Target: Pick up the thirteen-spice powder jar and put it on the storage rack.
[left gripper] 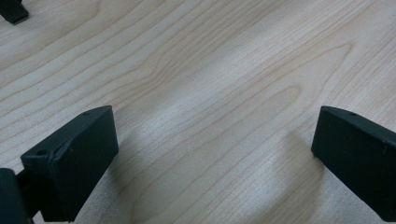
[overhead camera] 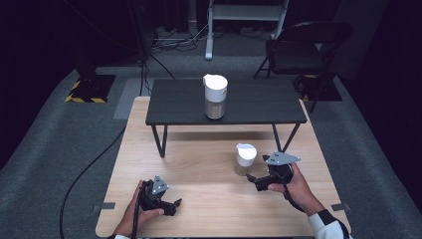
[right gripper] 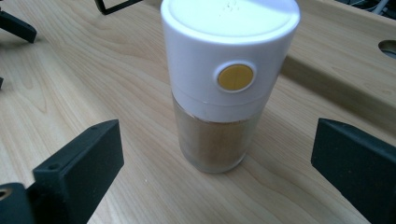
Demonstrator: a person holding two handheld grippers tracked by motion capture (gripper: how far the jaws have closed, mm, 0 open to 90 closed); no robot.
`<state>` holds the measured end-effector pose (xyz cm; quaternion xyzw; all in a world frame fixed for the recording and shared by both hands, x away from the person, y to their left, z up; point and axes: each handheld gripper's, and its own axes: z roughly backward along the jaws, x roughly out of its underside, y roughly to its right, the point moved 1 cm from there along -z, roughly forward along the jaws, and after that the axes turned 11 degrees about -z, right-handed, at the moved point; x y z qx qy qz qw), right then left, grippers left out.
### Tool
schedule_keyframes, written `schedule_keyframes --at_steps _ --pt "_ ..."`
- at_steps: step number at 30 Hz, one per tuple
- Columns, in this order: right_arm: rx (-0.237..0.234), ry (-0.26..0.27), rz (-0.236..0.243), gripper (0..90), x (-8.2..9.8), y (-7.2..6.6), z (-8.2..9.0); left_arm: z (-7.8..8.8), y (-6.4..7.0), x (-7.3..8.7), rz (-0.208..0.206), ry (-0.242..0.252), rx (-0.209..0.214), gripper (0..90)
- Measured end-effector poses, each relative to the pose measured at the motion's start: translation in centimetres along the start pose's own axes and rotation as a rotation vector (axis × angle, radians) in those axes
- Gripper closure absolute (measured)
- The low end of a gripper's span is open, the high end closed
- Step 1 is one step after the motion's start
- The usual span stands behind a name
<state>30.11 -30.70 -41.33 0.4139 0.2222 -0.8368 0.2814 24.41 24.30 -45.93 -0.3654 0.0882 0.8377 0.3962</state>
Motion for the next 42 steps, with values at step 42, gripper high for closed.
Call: schedule_keyframes --at_steps 42 --pt "0.026 0.123 -0.067 29.6 0.7 -0.7 -5.3 0.0 0.1 0.0 0.002 0.000 -0.005 0.6"
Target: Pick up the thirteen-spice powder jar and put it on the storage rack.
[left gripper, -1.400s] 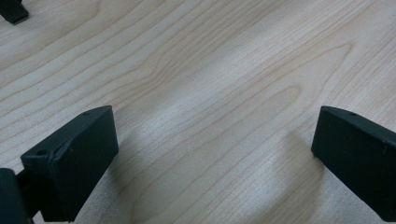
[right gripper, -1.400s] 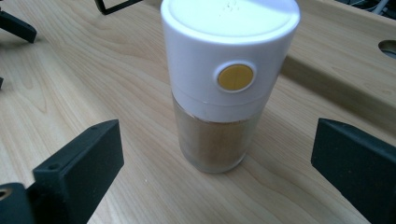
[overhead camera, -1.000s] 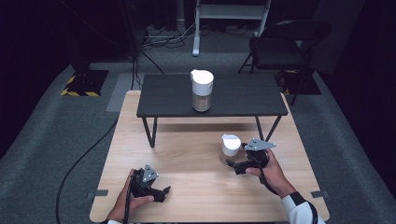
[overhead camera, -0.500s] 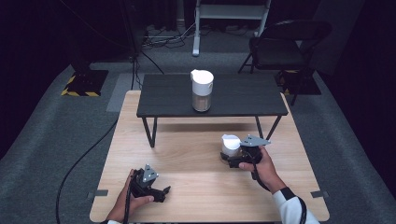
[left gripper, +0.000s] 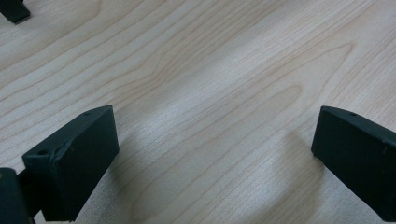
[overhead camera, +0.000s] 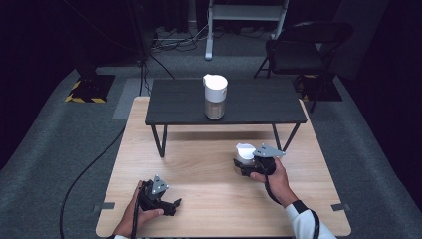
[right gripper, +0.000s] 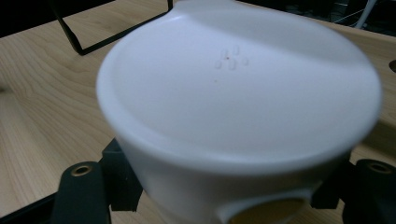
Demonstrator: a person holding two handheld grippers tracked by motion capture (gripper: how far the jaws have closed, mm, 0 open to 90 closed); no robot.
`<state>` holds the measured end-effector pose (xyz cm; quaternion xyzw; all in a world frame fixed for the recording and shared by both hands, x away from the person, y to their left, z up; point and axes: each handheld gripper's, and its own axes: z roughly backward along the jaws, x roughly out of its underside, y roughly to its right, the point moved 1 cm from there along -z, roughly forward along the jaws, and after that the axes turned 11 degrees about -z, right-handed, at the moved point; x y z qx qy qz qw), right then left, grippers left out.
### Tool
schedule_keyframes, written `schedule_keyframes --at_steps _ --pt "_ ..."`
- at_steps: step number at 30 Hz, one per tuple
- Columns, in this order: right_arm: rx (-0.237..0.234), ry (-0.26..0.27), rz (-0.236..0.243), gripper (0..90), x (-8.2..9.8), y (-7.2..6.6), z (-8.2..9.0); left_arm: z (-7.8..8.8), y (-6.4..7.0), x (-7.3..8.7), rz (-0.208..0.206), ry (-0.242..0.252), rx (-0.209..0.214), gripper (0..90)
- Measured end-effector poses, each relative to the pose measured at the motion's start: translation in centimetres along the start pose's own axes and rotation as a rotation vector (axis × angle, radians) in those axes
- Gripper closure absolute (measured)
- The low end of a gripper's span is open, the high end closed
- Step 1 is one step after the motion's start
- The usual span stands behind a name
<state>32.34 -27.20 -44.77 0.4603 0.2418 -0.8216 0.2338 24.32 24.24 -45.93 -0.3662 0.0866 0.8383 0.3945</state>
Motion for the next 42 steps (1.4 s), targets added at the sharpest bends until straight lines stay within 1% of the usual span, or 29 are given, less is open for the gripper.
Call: schedule_keyframes --at_steps 3,6,9,12,15,19,24,26,33,38,42 --pt "0.002 0.003 0.009 29.8 0.1 0.0 0.1 0.0 0.0 0.0 0.000 0.000 0.000 0.5" --pt "0.005 0.018 0.013 29.8 0.1 0.0 0.5 0.0 0.0 0.0 0.001 0.000 0.001 0.5" --pt "0.010 0.030 0.021 29.9 -0.2 -0.3 1.3 0.0 0.0 0.0 0.001 0.000 0.001 0.5" --pt "0.023 0.059 0.034 29.9 -0.4 -0.7 2.3 0.0 0.0 0.0 0.001 0.000 0.001 0.5" --pt "0.022 0.074 0.028 29.9 -0.7 -0.7 3.1 0.0 0.0 0.0 0.001 0.000 0.001 0.5" --pt "0.033 0.072 0.026 29.9 -1.2 -1.0 3.9 0.0 0.0 0.0 0.001 0.000 0.001 0.5" --pt "0.048 0.065 0.010 30.0 -2.1 -1.4 5.0 0.0 0.0 0.0 0.001 0.000 0.001 0.5" --pt "0.056 0.070 -0.002 29.9 -2.4 -1.5 5.4 0.0 0.0 0.0 0.001 0.000 0.001 0.5" --pt "0.077 0.086 0.010 30.0 -3.8 -1.9 6.8 0.0 0.0 0.0 0.001 0.000 0.001 0.5" --pt "0.074 0.102 0.017 30.0 -5.0 -2.1 7.8 0.0 0.0 0.0 0.001 0.000 0.001 0.5" --pt "0.071 0.114 0.003 30.0 -5.9 -2.3 8.5 0.0 0.0 0.0 0.001 0.000 0.000 0.4"
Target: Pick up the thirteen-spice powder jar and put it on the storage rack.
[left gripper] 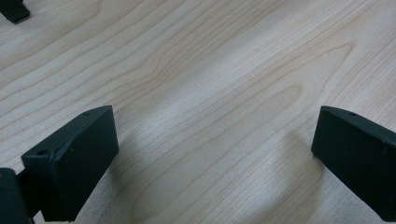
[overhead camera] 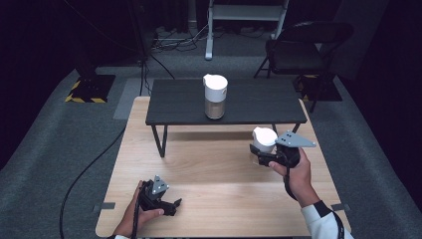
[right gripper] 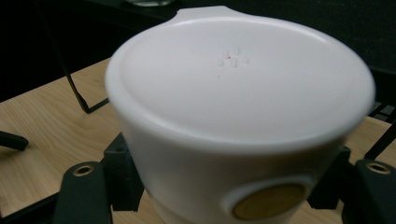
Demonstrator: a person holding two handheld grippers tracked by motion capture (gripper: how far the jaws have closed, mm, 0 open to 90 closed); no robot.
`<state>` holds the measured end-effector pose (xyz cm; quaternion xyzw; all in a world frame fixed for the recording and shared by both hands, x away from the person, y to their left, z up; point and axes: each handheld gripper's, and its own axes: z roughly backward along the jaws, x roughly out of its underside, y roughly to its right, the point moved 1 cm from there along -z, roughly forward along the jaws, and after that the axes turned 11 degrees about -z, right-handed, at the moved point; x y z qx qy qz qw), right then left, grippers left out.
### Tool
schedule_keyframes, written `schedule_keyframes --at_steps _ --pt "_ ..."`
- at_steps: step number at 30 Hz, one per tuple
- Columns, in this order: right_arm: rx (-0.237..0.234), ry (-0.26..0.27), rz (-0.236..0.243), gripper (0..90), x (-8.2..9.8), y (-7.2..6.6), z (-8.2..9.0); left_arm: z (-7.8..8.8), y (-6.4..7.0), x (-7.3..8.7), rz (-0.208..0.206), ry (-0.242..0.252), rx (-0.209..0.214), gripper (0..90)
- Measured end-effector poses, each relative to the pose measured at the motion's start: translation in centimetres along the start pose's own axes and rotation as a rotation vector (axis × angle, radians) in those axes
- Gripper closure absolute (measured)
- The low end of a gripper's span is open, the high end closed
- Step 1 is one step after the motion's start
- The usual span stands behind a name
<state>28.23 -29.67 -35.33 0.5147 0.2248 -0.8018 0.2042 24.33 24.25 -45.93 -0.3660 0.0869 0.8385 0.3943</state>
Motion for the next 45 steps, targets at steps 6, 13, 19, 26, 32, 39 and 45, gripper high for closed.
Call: schedule_keyframes --at_steps 6,13,19,26,32,39,45 --pt "0.003 -0.004 -0.003 30.0 -1.4 -0.6 0.5 0.0 0.0 0.0 0.000 0.000 0.000 0.4" --pt "0.010 0.008 -0.002 30.0 -2.9 -1.1 0.9 0.0 0.0 0.0 0.000 0.000 0.000 0.5" --pt "0.022 0.017 0.002 30.0 -4.5 -1.5 1.2 0.0 0.0 0.0 0.000 0.000 0.001 0.4" --pt "0.028 0.028 0.009 30.0 -6.4 -2.0 1.2 0.0 0.0 0.0 0.000 0.000 0.001 0.5" --pt "0.036 0.046 0.014 30.0 -7.6 -2.5 0.9 0.0 0.0 0.0 0.000 -0.001 0.001 0.5" --pt "0.040 0.070 0.012 30.0 -8.7 -3.0 0.2 0.0 0.0 0.0 0.000 0.000 0.001 0.4" --pt "0.055 0.089 0.007 30.0 -9.8 -3.2 -0.4 0.0 0.0 0.0 0.000 -0.001 0.001 0.4"
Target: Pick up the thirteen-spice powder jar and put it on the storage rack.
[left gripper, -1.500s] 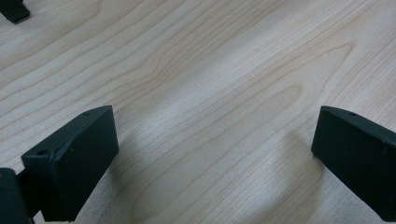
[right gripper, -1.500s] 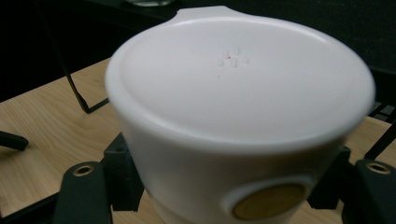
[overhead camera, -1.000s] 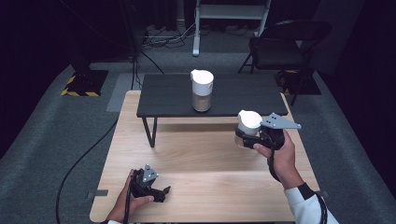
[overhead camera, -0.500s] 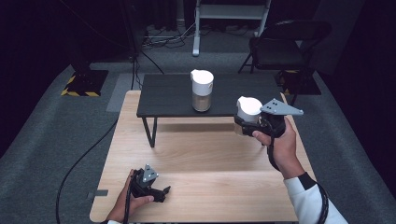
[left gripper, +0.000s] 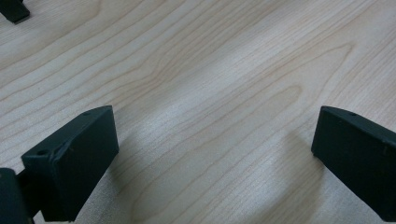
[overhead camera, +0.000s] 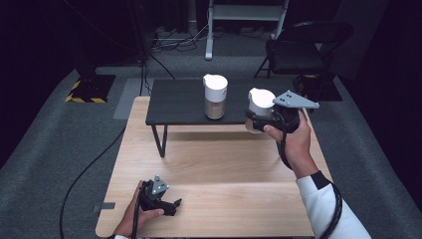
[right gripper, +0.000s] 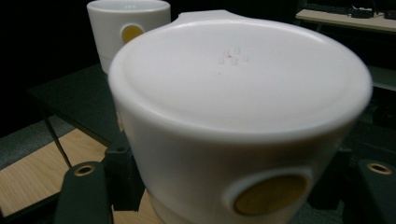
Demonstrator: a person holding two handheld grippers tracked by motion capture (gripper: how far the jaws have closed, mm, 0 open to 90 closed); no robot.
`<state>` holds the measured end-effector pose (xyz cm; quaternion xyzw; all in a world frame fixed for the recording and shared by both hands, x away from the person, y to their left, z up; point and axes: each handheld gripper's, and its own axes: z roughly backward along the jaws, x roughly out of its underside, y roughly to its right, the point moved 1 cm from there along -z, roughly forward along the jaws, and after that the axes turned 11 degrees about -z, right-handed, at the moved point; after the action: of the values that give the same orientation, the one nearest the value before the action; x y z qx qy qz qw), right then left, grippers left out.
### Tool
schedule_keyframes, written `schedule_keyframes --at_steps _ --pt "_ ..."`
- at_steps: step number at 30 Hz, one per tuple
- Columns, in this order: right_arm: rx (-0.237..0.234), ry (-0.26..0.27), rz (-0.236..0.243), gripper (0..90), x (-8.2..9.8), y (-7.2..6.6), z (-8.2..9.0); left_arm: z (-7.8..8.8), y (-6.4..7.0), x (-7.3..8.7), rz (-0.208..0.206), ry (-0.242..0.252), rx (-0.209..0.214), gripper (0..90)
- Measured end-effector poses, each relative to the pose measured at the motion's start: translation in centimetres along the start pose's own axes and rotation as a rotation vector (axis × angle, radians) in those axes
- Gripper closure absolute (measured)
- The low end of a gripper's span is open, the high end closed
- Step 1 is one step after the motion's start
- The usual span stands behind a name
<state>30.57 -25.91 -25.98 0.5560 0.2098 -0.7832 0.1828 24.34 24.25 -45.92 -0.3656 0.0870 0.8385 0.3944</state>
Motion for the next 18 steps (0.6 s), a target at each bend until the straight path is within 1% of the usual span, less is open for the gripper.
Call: schedule_keyframes --at_steps 9,14,16,18 --pt "0.033 0.030 -0.024 30.0 -0.6 0.0 -1.5 0.0 0.0 0.0 0.000 0.000 0.000 0.4" --pt "0.049 0.033 -0.022 30.0 -0.8 0.0 -2.5 0.0 0.0 0.0 0.000 0.000 0.000 0.5" --pt "0.059 0.037 -0.030 30.0 -0.8 0.0 -2.9 0.0 0.0 0.0 0.000 0.000 0.000 0.5" --pt "0.064 0.036 -0.021 30.0 -0.8 0.1 -3.3 0.0 0.0 0.0 0.000 0.000 0.000 0.4"
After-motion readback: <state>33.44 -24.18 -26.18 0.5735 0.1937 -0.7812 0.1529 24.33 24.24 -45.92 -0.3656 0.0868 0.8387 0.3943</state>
